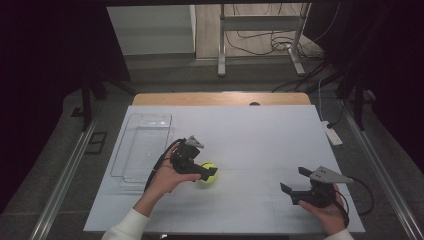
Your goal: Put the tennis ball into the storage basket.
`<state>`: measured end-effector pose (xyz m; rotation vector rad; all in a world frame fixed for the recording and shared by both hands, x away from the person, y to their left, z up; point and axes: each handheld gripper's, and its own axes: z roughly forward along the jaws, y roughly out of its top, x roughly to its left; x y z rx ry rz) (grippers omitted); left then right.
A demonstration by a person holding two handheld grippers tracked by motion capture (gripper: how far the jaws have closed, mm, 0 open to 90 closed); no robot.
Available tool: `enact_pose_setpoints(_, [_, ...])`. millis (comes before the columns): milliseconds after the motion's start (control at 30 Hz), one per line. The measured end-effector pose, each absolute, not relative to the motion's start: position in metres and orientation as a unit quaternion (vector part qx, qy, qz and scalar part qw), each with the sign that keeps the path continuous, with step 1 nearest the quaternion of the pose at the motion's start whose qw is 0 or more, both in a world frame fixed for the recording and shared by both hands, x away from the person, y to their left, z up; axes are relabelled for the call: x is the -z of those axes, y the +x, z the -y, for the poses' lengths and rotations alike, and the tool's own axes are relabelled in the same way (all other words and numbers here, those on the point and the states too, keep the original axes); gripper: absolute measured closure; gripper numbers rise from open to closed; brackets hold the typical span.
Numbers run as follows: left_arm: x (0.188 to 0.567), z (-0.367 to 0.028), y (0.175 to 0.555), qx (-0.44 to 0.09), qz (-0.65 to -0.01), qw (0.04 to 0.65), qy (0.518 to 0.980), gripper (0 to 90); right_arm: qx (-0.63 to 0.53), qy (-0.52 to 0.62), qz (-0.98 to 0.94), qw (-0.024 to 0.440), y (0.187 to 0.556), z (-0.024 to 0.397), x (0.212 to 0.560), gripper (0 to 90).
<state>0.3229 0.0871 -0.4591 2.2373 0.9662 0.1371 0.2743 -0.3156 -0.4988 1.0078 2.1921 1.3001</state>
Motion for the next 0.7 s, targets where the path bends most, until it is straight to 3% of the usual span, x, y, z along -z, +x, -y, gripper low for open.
enact_pose_setpoints(700, [0.478,-0.073,0.330,-0.029,-0.372,0.308,0.875,3.6,-0.464,0.360,-0.784,0.199,0.275,0.316,0.499,9.7])
